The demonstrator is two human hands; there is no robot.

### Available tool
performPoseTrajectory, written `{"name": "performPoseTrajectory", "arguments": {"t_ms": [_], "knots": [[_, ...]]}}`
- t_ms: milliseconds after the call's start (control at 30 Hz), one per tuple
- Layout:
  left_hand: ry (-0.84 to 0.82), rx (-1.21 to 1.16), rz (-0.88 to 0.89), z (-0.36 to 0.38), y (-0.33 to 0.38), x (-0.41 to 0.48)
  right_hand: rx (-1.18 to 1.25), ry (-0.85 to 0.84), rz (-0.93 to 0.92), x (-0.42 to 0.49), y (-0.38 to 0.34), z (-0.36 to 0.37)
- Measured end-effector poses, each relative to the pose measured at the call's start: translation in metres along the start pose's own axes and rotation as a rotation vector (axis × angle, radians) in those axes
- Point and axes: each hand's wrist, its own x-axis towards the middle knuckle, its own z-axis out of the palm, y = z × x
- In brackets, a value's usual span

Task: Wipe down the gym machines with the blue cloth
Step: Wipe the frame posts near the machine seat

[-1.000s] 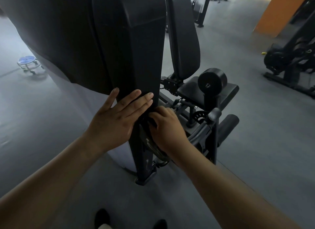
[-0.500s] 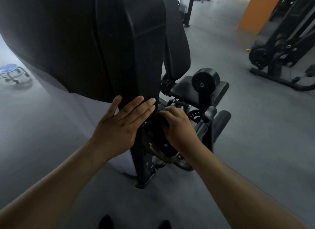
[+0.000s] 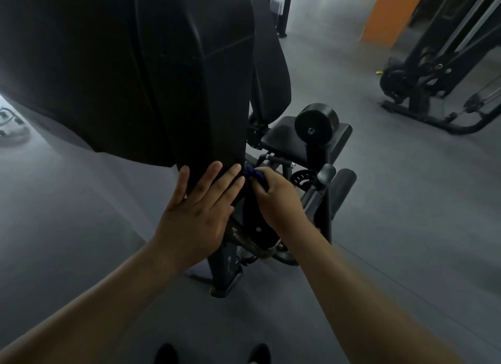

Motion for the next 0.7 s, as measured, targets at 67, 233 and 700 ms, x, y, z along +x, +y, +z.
{"name": "performPoseTrajectory", "arguments": {"t_ms": [67,233,700], "knots": [[-0.031,0.007,-0.009,0.001,0.005,0.001,-0.023,-0.056,-0.023,0.000,0.006,-0.005],[-0.147,-0.056,-0.062,0.003,0.028,-0.003,-0.057,-0.073,-0.063,-0.029,0.036,-0.023],[-0.313,-0.111,-0.216,0.010,0.080,-0.006,-0.005,-0.097,-0.108,-0.028,0.049,-0.021]]}}
